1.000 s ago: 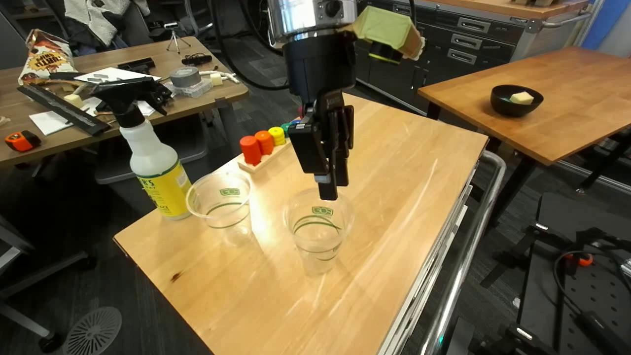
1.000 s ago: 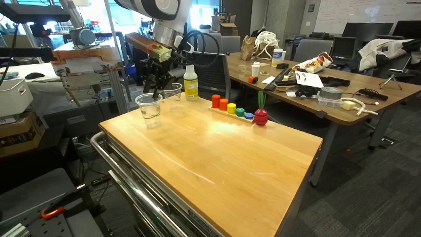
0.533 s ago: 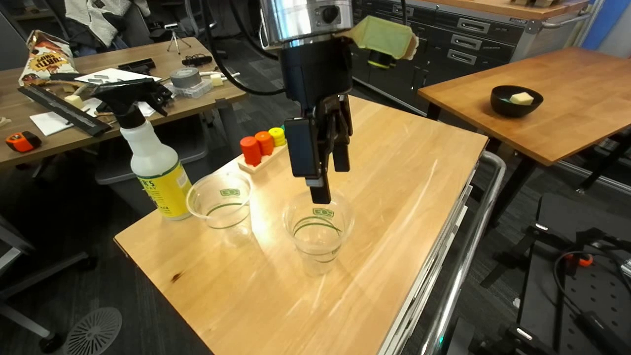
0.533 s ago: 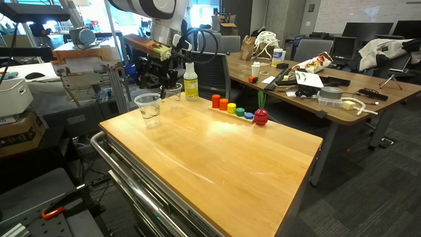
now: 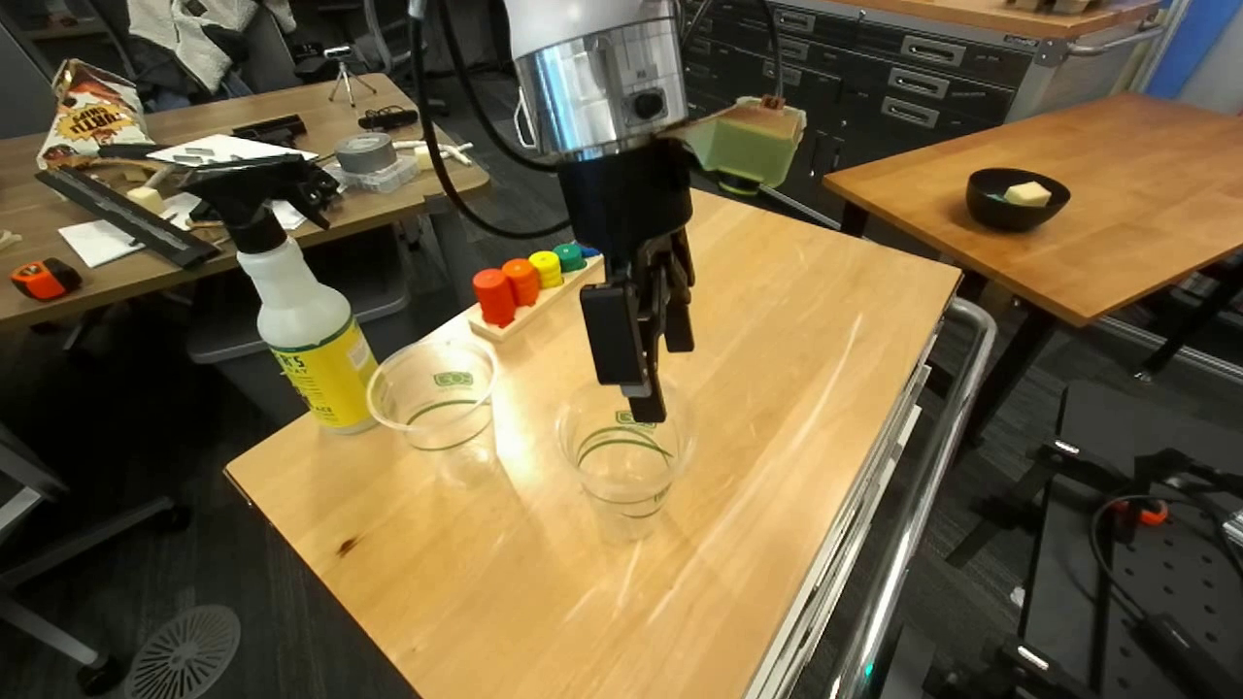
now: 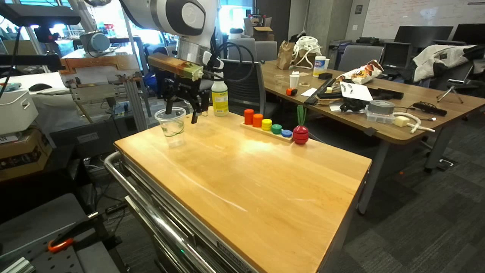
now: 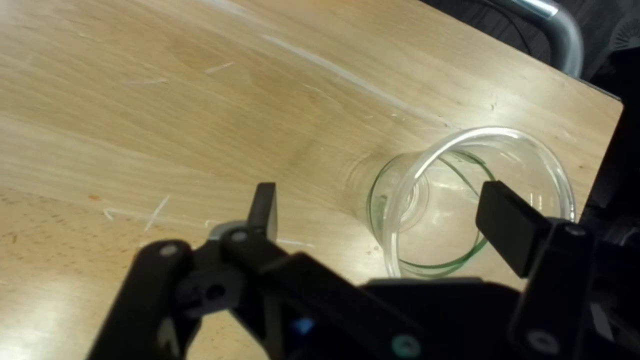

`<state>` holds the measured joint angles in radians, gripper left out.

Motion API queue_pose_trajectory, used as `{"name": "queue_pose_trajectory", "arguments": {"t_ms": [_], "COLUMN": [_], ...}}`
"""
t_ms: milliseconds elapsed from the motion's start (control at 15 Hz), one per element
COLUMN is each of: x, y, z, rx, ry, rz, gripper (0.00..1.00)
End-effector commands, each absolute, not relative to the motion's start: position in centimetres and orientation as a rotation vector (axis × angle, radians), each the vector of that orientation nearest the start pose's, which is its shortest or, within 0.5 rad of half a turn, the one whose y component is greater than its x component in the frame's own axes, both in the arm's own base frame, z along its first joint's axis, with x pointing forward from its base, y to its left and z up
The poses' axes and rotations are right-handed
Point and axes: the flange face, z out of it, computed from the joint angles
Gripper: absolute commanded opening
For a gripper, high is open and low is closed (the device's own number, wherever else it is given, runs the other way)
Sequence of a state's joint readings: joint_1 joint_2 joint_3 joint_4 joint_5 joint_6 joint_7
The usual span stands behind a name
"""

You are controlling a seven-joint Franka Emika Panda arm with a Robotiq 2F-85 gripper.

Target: Stack the three cups on the table together

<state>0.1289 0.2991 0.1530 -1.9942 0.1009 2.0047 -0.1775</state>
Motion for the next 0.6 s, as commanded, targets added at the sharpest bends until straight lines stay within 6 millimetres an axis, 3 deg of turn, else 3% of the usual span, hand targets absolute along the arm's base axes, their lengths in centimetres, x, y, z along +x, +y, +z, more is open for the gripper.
{"name": "queue_pose_trajectory", "arguments": {"t_ms": [0,67,133,267,533], "x": [55.62,55.81,55.99,56.31,56.46], "y": [16.64,16.7,16.72,16.74,16.79], "z": [28.1,27.76,27.53,27.51,27.69], "rx": [-2.958,-2.961,-2.964,-2.962,-2.937], "ry": [-0.609,-0.602,-0.594,-0.57,-0.532], "rz": [0.442,0.449,0.455,0.47,0.526], "gripper": [1.0,0.93,0.72,0.68,0.37]}}
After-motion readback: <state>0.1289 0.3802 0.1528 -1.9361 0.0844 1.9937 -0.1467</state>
